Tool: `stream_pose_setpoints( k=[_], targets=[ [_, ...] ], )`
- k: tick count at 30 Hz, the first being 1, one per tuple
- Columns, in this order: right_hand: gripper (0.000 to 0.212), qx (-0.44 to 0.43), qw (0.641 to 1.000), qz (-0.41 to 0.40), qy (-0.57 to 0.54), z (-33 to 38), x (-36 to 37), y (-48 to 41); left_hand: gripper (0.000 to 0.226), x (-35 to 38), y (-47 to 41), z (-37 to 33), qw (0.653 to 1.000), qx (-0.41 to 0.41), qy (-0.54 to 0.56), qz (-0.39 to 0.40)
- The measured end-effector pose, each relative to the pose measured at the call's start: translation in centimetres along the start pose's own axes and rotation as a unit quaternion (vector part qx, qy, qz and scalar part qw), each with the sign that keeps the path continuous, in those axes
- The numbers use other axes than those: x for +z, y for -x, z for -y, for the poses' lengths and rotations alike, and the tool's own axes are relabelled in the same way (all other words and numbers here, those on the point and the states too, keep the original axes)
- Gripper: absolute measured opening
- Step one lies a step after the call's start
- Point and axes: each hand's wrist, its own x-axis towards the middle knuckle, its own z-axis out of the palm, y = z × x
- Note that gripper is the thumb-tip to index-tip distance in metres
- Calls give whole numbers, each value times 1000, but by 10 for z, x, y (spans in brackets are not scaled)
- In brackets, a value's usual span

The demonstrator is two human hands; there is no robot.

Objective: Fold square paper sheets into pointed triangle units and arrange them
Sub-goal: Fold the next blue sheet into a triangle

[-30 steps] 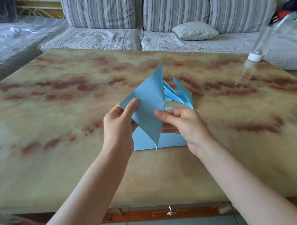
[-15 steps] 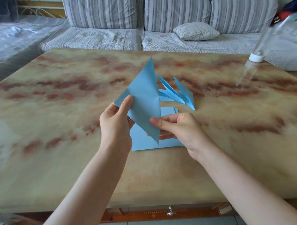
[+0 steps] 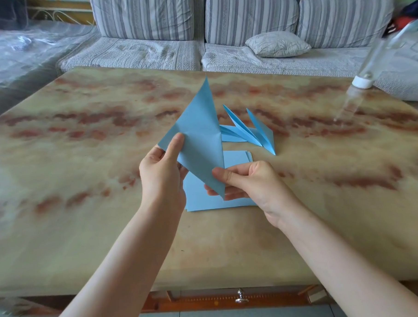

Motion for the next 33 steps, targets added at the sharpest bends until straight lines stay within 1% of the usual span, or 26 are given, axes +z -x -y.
stream_pose_setpoints(
  k=[3,6,12,18,21,26,29,33],
  targets=[
    [22,0,1000,15,18,0,0,2,15,0,0,-2,1000,6,8,-4],
    [20,5,999,28,21,2,-1,3,9,0,1,-1,1000,6,-3,-5],
    [27,22,999,46,16,1,-1,5,9,1,1,-3,1000,20,18,-12],
    [23,29,997,71,23,1,0,5,6,0,2,-2,1000,16,16,-14],
    [25,25,997,69,20,0,0,6,8,0,2,-4,999,27,17,-20],
    [19,26,996,82,22,0,1,7,17,1,2,-9,999,35,15,-31],
    [21,34,994,102,20,0,2,8,11,-1,2,-9,999,30,15,-32],
    [19,35,994,98,27,2,2,8,9,-3,0,-9,999,30,8,-37]
  ],
)
